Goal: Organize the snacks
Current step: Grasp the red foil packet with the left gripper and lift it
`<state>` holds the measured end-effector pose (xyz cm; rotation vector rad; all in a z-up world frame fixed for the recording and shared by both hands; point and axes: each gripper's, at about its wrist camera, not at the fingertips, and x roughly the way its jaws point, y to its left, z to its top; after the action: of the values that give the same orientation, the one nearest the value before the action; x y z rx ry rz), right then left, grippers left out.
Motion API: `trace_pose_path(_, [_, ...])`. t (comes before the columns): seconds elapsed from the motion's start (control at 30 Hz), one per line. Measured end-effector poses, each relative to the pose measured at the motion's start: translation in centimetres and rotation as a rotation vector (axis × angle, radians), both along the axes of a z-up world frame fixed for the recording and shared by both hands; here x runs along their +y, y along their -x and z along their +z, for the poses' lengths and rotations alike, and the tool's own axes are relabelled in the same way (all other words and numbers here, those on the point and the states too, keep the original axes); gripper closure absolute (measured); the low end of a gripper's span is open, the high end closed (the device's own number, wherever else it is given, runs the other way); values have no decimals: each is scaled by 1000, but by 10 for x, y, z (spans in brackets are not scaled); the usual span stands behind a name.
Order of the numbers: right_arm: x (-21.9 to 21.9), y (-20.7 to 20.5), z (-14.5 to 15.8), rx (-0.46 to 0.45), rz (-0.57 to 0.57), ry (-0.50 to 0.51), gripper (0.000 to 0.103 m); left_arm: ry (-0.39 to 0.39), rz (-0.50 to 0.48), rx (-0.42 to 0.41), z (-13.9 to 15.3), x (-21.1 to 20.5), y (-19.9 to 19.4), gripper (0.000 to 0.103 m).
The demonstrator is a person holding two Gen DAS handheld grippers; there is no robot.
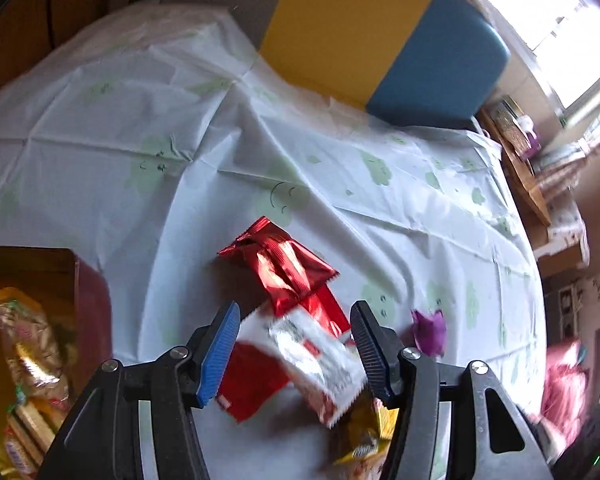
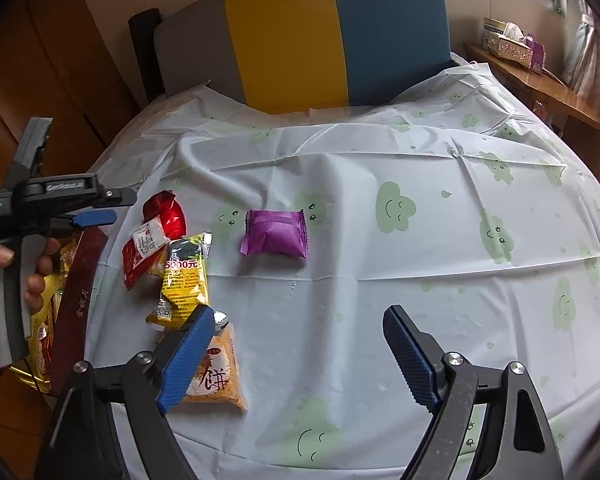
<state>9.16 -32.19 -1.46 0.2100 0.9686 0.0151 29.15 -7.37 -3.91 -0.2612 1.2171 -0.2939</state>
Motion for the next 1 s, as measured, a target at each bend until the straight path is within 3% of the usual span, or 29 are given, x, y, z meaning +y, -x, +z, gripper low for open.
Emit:
trace_pose_path(0.53, [2,-2,-2,13,18,-19,15,-29,88,107,-41,-9,-54,41])
trace_pose_path(0.83, [1,-3,-3,13,14,-7,15,-48,37,57,-32,-5,-48,60])
trace_pose_path(1.0, [-4,-3,-4,18,-8,-6,15,-45,10,-10,-7,-1,-38,63])
